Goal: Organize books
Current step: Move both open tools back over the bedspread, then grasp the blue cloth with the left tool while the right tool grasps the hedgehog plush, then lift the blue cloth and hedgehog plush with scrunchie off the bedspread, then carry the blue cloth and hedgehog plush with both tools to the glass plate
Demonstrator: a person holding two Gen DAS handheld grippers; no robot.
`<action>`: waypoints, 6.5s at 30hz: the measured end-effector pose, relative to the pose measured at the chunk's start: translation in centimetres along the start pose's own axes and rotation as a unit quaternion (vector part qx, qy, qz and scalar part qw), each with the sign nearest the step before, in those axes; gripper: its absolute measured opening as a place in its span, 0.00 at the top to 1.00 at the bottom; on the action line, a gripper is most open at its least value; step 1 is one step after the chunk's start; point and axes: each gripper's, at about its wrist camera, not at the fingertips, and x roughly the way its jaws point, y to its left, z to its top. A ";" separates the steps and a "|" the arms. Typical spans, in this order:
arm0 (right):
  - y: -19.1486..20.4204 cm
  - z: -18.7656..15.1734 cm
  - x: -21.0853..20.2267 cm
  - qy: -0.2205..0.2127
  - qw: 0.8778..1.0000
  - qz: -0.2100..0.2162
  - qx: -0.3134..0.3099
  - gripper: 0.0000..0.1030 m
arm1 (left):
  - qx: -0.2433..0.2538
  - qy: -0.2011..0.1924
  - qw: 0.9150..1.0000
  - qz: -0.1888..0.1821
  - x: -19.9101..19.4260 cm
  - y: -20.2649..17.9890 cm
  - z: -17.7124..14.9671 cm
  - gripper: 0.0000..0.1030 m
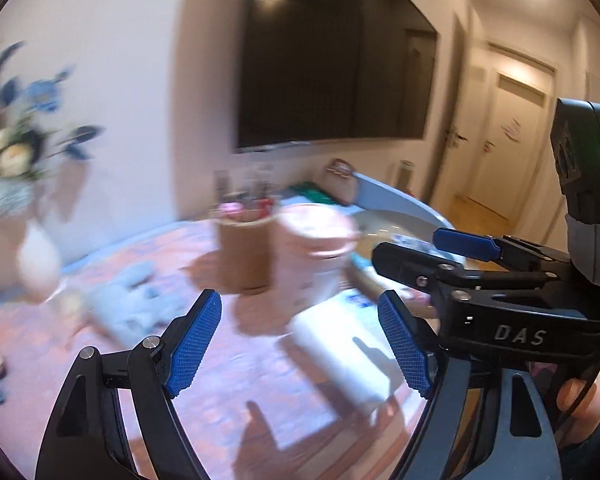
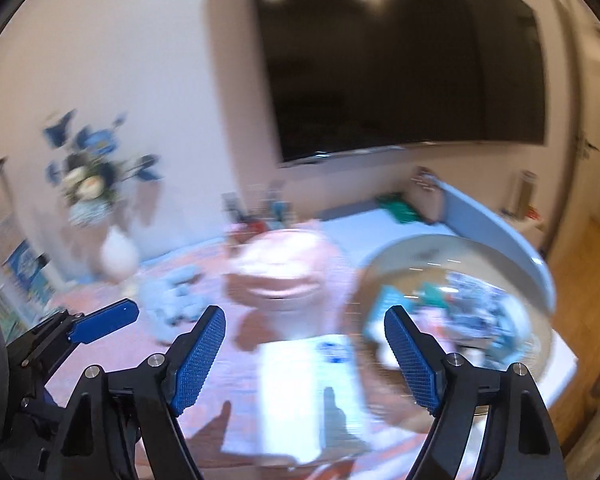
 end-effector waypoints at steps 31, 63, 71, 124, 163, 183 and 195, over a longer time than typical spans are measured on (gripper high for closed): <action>15.7 -8.9 17.4 0.096 0.983 0.147 -0.058 0.17 | -0.376 0.014 0.899 0.222 -7.5 32.3 -17.9 0.23; 19.2 -3.7 17.2 0.145 0.976 0.118 -0.115 0.16 | -0.321 0.054 0.913 0.245 -8.5 36.9 -11.4 0.22; 25.2 -4.6 19.0 0.173 0.953 0.205 -0.144 0.16 | -0.343 0.070 0.911 0.217 -4.2 39.3 -14.2 0.30; 18.9 -9.0 15.2 0.233 0.955 0.172 -0.062 0.59 | -0.248 0.149 0.955 0.072 -5.2 24.4 -16.8 0.75; 5.0 -5.2 6.3 0.100 0.987 0.119 0.032 0.59 | -0.066 0.071 0.995 0.029 1.3 7.5 -2.8 0.91; -11.8 -3.4 1.9 0.034 0.990 0.016 0.138 0.59 | 0.038 0.098 0.991 -0.089 9.8 -7.1 1.9 0.91; -18.9 0.6 4.1 0.019 0.983 -0.042 0.177 0.59 | 0.078 0.090 0.985 -0.121 15.0 -12.8 6.2 0.91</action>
